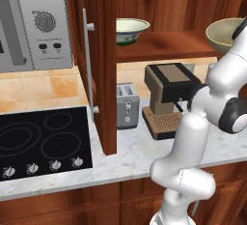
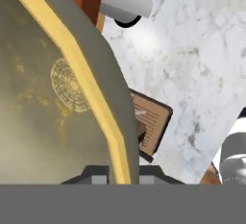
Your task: Pick up the bowls from the cabinet and place each bowl in front of a stool on the dining counter.
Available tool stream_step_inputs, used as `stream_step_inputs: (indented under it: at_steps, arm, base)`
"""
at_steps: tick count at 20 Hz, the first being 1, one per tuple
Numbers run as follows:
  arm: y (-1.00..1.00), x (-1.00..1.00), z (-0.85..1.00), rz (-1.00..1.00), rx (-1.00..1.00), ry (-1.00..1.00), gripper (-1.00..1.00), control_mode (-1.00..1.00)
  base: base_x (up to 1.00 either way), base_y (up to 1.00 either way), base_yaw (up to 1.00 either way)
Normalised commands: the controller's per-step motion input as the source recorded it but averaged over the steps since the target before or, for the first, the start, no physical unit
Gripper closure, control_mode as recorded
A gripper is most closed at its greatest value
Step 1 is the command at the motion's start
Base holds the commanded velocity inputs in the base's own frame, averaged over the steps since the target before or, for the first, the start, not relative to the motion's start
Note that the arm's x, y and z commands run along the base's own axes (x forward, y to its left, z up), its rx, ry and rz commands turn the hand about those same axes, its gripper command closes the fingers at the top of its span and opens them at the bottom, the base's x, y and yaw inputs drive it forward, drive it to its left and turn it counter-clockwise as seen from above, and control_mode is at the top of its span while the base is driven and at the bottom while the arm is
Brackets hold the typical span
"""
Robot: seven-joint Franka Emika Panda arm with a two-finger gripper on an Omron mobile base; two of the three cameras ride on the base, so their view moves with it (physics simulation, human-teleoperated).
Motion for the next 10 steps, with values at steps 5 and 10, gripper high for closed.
stream_step_inputs:
  at_steps: [5,10]
  arm:
    - [0.82,-0.80,0.00,0.03,0.00,0.17,1.00,-1.00]
    - [0.69,-0.87,-0.03,0.01,0.01,0.20,1.00,-1.00]
  base:
    - [0.00,0.00,0.00]
    - [0.00,0.00,0.00]
